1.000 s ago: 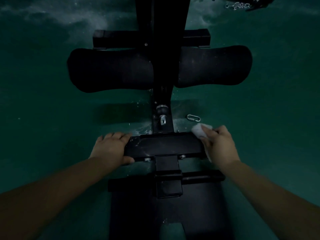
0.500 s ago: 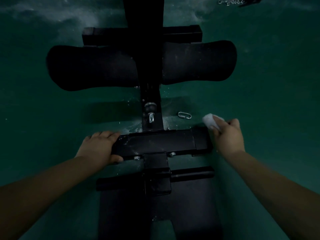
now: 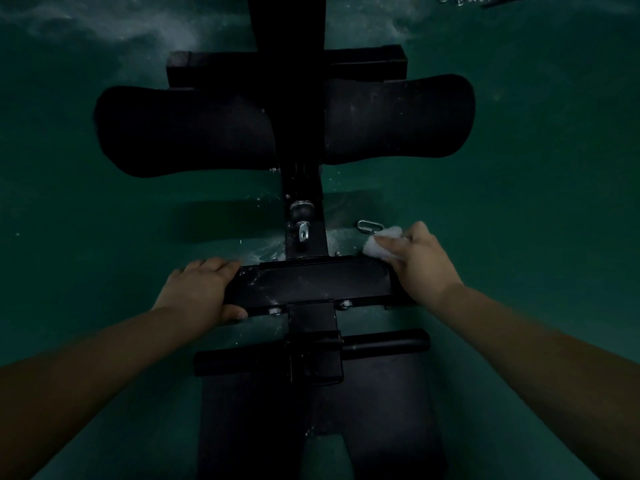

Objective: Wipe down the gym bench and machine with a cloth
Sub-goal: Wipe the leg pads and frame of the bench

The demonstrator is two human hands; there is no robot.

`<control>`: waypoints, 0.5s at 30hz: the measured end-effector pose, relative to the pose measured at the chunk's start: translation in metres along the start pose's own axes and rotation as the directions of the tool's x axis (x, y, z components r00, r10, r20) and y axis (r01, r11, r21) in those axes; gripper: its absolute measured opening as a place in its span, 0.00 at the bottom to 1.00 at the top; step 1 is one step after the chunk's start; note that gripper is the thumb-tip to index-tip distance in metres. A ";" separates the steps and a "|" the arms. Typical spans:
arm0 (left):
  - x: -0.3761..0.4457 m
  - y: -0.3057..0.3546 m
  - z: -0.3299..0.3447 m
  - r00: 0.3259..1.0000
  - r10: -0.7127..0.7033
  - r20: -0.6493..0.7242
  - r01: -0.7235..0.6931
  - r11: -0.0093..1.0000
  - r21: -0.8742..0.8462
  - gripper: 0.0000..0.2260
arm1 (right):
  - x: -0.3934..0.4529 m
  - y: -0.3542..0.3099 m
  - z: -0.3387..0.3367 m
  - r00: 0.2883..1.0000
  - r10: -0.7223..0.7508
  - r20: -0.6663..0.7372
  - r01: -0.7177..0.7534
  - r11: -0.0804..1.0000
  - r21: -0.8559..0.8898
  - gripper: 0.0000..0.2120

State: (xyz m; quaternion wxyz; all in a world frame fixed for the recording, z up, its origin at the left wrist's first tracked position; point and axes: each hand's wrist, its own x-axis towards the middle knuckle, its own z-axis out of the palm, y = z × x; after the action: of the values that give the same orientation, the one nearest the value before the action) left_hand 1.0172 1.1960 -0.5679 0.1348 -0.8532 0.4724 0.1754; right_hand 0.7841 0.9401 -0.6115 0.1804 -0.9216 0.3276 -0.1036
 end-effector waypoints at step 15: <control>0.000 0.000 -0.001 1.000 0.009 0.007 -0.010 1.000 0.008 0.42 | -0.042 -0.011 -0.029 0.983 -0.178 0.041 0.178 0.984 0.008 0.19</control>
State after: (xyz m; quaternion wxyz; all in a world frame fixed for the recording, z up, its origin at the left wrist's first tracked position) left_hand 1.0170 1.1954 -0.5668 0.1390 -0.8498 0.4766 0.1771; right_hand 0.7496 0.9675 -0.5834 0.1791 -0.9488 0.2399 -0.1011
